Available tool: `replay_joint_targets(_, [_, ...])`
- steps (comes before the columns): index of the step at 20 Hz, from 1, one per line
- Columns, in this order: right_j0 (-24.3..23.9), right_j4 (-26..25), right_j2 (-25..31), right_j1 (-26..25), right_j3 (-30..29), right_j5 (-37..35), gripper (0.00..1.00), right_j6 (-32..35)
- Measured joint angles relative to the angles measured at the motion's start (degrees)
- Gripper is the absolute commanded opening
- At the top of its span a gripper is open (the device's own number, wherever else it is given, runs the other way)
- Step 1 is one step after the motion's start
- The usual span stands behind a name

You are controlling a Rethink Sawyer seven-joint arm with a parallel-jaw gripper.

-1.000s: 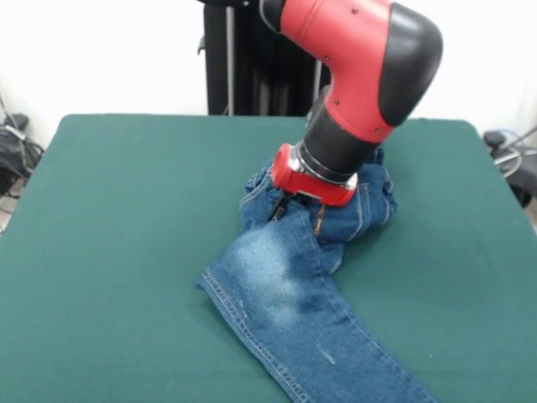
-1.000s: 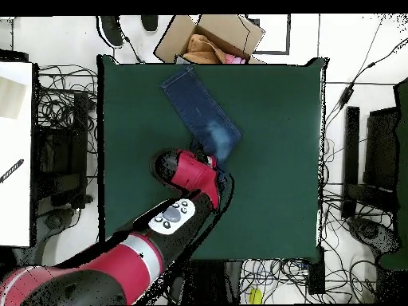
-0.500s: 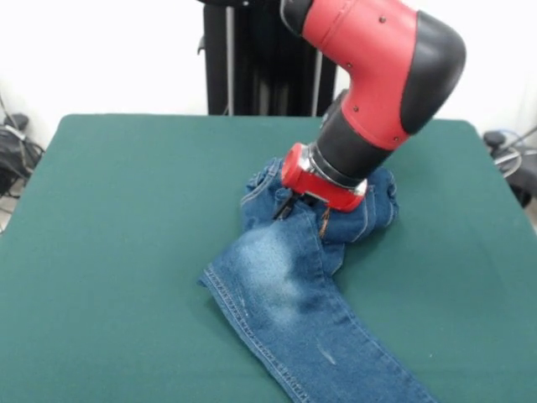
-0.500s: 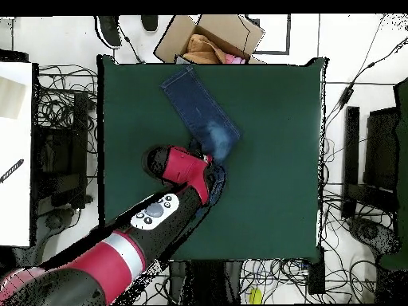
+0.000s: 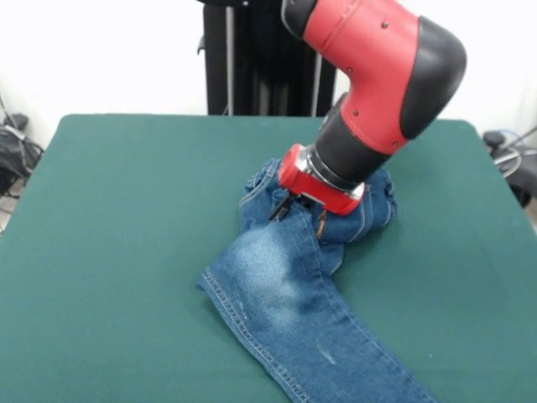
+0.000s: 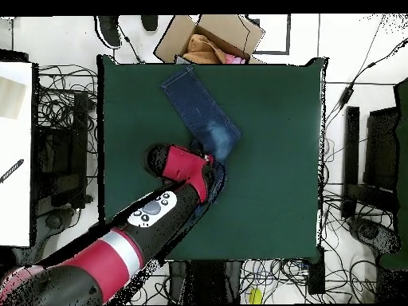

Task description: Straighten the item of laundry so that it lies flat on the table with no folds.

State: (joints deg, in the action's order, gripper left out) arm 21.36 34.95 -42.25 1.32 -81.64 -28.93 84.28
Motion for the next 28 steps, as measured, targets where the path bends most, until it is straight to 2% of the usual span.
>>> replay_joint_targets(19, [3.7, 0.0, -6.1, -5.2, 4.5, -5.3, 0.00, 7.9])
replay_joint_targets(28, [4.3, 0.0, -8.7, -6.9, 7.3, -10.2, 0.00, 12.2])
